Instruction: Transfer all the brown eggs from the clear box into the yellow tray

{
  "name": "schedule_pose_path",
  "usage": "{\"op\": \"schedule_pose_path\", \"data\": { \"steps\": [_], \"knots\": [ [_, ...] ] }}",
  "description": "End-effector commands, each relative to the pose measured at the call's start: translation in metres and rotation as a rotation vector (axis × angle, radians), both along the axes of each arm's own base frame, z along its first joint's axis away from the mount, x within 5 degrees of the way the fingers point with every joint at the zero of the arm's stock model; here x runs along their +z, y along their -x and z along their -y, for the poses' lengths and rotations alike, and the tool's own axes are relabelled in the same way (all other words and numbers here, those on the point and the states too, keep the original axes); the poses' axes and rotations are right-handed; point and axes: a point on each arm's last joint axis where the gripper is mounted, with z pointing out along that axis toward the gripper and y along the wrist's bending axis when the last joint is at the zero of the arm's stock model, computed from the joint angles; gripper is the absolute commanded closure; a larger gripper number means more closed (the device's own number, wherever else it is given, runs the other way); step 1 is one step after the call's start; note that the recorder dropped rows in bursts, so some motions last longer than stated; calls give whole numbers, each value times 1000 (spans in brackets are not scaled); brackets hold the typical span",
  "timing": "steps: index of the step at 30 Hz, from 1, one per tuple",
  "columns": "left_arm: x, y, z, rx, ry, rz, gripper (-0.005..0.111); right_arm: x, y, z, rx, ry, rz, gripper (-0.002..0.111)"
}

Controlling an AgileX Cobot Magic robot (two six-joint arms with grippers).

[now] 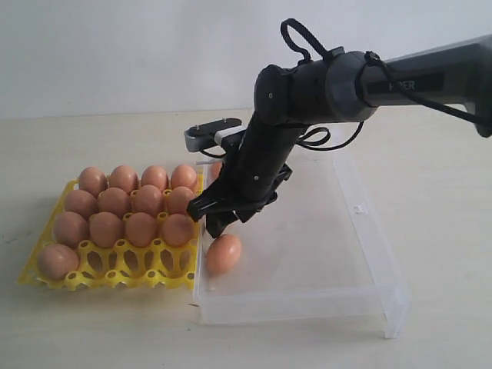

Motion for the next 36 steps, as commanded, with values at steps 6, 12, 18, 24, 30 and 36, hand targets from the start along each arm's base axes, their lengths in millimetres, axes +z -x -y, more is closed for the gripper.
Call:
{"op": "schedule_pose_path", "data": {
  "steps": [6,12,18,24,30,36],
  "knots": [
    [2,0,0,3,1,19,107,-7,14,-8,-18,-10,-115,52],
    [2,0,0,3,1,19,107,8,9,2,78,85,2,52],
    [2,0,0,3,1,19,107,43,24,3,93,31,-64,52],
    [2,0,0,3,1,19,107,53,33,1,98,0,-112,52],
    [2,0,0,3,1,19,107,41,36,3,78,9,-129,52],
    [2,0,0,3,1,19,107,19,46,10,49,27,-167,52]
  ]
}}
